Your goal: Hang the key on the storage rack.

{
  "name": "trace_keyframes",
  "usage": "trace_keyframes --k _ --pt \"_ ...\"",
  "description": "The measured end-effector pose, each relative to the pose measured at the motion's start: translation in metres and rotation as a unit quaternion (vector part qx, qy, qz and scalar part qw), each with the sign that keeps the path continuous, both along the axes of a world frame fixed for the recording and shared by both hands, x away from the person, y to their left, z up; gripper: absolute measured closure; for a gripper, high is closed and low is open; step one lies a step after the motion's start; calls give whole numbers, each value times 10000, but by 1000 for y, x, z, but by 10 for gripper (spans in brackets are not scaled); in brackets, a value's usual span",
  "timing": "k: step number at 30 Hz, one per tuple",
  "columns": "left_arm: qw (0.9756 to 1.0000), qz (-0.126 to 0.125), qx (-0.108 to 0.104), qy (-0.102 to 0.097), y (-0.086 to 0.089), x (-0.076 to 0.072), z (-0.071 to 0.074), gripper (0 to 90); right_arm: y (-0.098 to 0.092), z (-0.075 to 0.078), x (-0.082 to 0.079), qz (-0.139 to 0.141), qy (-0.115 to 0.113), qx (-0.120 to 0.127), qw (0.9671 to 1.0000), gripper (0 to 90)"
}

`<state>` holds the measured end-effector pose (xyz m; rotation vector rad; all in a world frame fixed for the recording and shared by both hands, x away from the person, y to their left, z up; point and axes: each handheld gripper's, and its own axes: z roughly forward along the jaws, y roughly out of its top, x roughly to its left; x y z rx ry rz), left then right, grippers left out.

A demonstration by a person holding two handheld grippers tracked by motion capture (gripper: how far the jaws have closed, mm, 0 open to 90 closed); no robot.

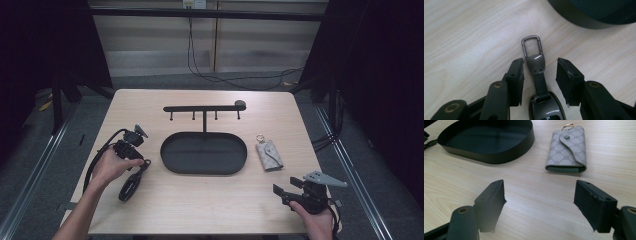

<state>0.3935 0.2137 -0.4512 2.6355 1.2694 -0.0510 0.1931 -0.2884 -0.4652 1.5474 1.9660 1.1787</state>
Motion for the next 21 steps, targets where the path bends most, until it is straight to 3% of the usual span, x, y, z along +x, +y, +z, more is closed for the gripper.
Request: trace_keyframes --k 1,7,13,21 --pt "9999 10 109 -24 -1 1 -2 577 0 0 0 5 -1 1 10000 246" --pt "9999 -56 157 24 -8 4 -8 603 0 0 0 15 -12 -3 10000 246" --pt "9993 -99 364 36 -13 6 -11 632 0 0 0 10 -12 -11 10000 246" --pt "9989 -90 454 -43 -15 7 -15 656 0 0 0 30 19 -5 10000 245"
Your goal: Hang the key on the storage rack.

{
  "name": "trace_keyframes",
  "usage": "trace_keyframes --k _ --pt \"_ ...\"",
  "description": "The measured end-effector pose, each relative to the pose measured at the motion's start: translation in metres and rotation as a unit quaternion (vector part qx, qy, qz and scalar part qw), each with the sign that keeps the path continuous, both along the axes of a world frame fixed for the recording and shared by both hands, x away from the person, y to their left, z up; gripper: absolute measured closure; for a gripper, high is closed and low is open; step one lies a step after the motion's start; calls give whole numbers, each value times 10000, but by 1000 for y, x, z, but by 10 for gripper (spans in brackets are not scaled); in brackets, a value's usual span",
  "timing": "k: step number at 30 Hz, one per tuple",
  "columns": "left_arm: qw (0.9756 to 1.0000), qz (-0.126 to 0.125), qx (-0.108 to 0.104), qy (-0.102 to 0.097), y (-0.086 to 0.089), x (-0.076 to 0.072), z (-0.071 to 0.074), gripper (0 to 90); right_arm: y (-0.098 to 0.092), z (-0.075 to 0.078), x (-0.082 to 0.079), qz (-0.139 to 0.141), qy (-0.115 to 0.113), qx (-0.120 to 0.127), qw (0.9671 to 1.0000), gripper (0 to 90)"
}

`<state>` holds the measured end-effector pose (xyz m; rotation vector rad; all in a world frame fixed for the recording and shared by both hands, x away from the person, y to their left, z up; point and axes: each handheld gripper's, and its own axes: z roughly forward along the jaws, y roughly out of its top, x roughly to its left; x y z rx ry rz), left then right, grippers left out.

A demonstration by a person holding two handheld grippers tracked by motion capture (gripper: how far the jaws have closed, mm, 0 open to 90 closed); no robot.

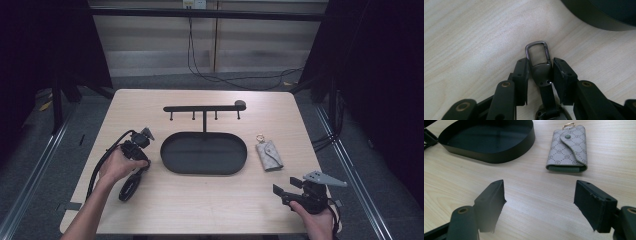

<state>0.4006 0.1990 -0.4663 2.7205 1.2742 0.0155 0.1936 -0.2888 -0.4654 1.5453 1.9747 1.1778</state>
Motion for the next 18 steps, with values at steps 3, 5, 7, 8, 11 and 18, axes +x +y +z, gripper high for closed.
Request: trace_keyframes --k 3,5,7,8,11,18 --pt "9999 12 95 -46 -3 -1 0 651 0 0 0 3 14 -4 10000 245" --pt "9999 51 125 -1 -4 -1 0 649 0 0 0 12 23 -3 10000 245" --pt "9999 72 117 -6 -4 0 0 648 0 0 0 15 24 -10 10000 245" --pt "9999 105 122 20 -4 0 0 650 0 0 0 19 14 -17 10000 245" --pt "9999 111 120 33 -4 0 0 688 1 0 0 21 23 -24 10000 245" --pt "9998 140 152 43 -5 2 0 704 1 -1 0 36 42 -38 10000 245"
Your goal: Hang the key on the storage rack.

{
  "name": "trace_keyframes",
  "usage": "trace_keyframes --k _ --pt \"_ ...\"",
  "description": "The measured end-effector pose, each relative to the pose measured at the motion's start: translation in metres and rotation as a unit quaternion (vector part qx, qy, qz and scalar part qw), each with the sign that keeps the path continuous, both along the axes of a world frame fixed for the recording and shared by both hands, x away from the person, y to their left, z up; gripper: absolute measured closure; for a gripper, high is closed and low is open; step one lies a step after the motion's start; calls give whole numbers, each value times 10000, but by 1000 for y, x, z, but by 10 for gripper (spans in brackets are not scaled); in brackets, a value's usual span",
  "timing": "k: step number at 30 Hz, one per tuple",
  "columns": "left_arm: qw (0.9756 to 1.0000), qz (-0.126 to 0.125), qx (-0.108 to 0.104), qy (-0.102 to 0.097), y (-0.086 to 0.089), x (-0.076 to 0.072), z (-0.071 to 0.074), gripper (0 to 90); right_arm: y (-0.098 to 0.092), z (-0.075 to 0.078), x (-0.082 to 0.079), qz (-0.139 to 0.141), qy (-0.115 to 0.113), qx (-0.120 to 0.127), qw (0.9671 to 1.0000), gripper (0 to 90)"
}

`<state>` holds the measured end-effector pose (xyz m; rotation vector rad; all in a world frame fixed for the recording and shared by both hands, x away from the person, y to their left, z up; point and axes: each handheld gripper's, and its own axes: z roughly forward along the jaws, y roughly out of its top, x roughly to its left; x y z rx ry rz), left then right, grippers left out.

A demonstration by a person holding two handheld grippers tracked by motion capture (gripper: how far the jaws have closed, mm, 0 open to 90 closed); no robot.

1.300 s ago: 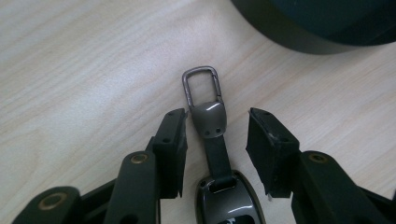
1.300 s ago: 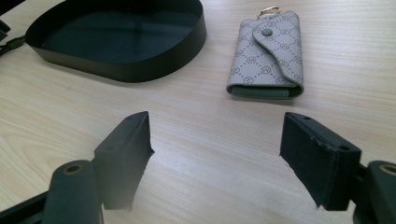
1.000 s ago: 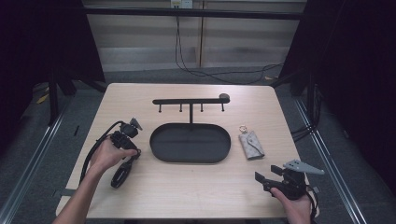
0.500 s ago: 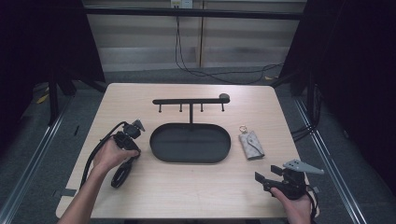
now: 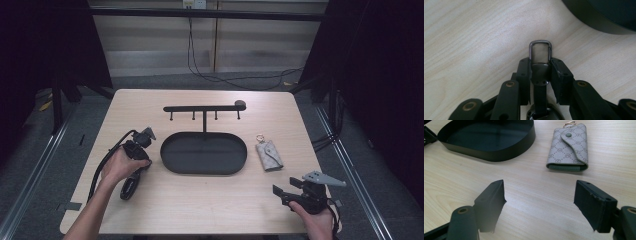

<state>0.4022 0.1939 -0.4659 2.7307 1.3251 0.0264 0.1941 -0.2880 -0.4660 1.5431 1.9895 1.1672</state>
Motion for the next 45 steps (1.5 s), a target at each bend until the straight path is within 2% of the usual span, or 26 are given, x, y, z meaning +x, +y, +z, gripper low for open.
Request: trace_keyframes --k 5,8,9,10,14,18,19,23,28,31,38,45 --pt "10000 36 4 92 0 1 1 706 0 0 0 -19 19 -5 10000 245" --pt "9999 64 -92 131 2 3 0 707 0 0 1 -19 27 0 10000 245" --pt "9999 -38 -89 140 4 4 1 706 0 0 1 -22 24 -1 10000 245" --pt "9997 78 -145 159 4 3 0 707 0 0 1 -24 27 1 10000 245" --pt "9997 104 -143 191 6 3 1 707 0 0 1 -30 27 0 10000 245" --pt "9994 193 -238 176 9 1 3 707 0 0 1 -35 23 -10 10000 245" --pt "9994 194 -236 183 10 1 4 707 0 0 1 -36 29 -5 10000 246" --pt "9988 119 -453 133 13 -1 10 707 0 0 1 -35 24 -6 10000 245" --pt "9989 81 -440 133 14 -3 17 707 0 0 1 -35 22 -8 10000 245" --pt "9991 143 -383 93 14 -4 22 708 0 0 1 -28 35 -5 10000 245" --pt "9986 129 -519 33 20 -8 33 707 0 0 1 -41 48 -7 10000 245" --pt "9979 53 -631 -103 25 -11 53 706 0 0 1 -45 44 -14 10000 246"
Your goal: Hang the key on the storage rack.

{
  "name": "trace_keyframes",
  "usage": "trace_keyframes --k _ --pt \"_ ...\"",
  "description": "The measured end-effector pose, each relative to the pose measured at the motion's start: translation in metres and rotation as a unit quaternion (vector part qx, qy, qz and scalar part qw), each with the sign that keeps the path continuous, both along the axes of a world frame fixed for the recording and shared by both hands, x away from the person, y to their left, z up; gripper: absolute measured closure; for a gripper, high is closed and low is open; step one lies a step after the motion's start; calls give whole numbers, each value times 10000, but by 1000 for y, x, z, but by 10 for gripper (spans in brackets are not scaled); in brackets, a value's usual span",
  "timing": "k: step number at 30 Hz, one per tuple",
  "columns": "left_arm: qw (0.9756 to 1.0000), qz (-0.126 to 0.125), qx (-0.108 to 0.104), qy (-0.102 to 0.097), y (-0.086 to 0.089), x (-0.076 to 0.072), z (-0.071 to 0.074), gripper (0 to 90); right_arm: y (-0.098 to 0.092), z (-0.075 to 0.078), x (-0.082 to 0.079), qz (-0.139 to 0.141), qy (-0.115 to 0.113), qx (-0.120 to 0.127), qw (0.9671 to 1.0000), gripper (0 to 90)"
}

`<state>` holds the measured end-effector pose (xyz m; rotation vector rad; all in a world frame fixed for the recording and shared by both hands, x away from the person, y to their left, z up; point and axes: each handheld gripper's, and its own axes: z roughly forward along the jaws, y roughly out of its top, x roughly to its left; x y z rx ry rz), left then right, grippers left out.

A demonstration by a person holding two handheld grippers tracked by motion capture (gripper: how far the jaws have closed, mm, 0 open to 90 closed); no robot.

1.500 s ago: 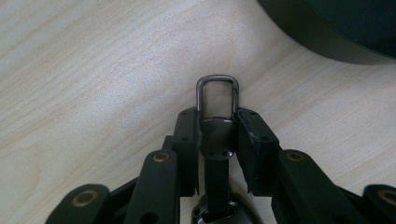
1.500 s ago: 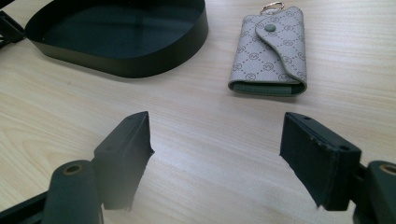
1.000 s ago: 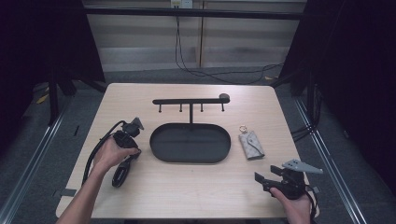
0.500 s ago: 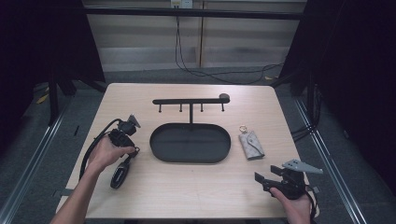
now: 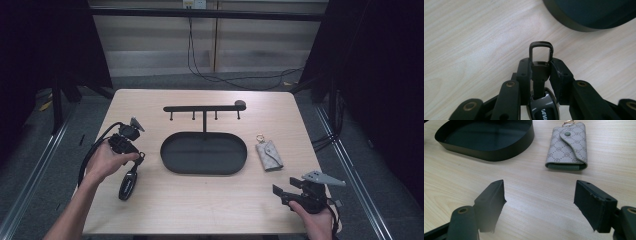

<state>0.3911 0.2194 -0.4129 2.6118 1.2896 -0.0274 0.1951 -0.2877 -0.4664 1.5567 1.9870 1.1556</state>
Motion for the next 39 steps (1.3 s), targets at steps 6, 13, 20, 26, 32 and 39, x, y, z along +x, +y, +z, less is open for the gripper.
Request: trace_keyframes --k 6,13,20,26,32,39 --pt "9998 -47 -75 -173 2 -5 16 706 0 0 0 -5 -1 -1 10000 245" --pt "9994 -140 -21 -322 3 -10 32 706 0 0 0 -8 -7 -3 10000 245" --pt "9991 -233 15 -361 4 -13 44 706 0 0 0 -32 -1 -11 10000 245" --pt "9989 -217 45 -411 7 -13 53 706 0 0 0 -41 -3 -12 10000 244" --pt "9986 -197 -27 -484 9 -14 61 707 0 -1 1 -45 16 -22 10000 244" --pt "9988 -274 7 -413 7 -14 67 707 0 -1 1 -57 20 -20 10000 244"
